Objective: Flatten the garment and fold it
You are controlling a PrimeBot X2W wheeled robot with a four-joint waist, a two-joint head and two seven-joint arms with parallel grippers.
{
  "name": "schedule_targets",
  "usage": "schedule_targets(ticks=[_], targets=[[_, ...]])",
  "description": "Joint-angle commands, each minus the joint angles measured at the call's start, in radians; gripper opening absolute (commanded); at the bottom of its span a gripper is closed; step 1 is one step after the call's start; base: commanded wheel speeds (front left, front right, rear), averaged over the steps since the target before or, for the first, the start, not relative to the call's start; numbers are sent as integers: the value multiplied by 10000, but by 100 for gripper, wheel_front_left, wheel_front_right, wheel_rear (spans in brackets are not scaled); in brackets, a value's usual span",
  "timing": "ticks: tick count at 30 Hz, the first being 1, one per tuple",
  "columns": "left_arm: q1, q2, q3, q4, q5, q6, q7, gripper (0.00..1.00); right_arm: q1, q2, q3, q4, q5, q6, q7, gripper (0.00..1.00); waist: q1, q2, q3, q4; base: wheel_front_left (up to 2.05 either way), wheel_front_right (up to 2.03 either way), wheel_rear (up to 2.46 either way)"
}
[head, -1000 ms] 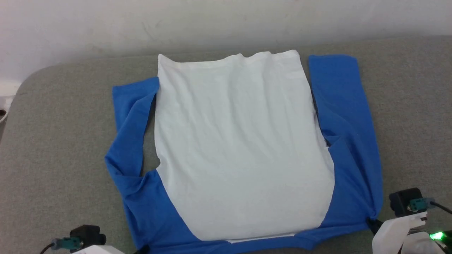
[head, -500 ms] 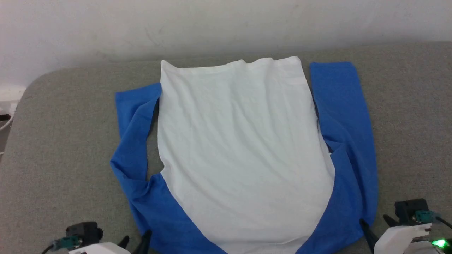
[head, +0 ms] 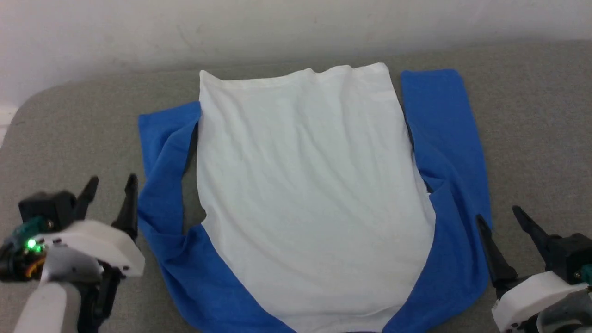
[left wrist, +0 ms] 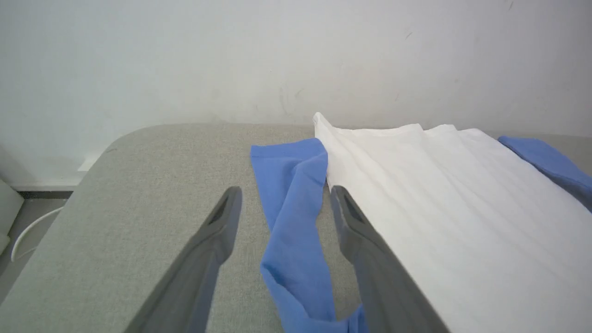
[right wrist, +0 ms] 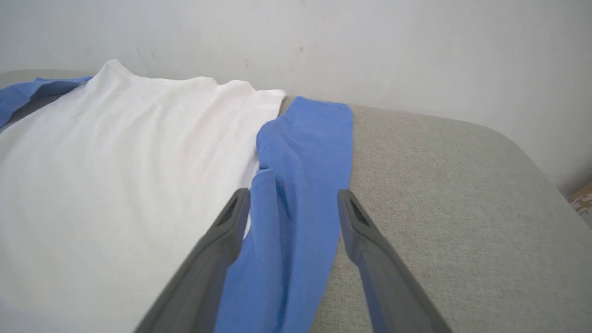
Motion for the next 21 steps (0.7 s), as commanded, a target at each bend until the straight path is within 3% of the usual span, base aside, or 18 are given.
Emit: schedule_targets(ticks=[1, 6, 11, 21], targets=[[-404, 96, -13, 167, 90, -52, -12, 100, -205, -32, 62, -58, -65, -21, -70, 100, 0, 0, 524, -143, 0, 0, 0], [-2926, 289, -127, 1930, 124, -132, 418, 100, -915, -156, 422, -354, -33, -21, -245, 100, 0, 0, 1513, -450, 0, 0, 0], [-4894, 558, 32, 3372, 34, 59, 1100, 100, -1646, -302, 799, -737, 67, -21, -441, 100, 0, 0, 2387, -988, 0, 0, 0], [-6316, 1434, 285, 4878, 158, 799, 3000, 100, -2463, -158, 1157, -1168, 155, -21, -707, 100, 0, 0, 3468, -1768, 0, 0, 0]])
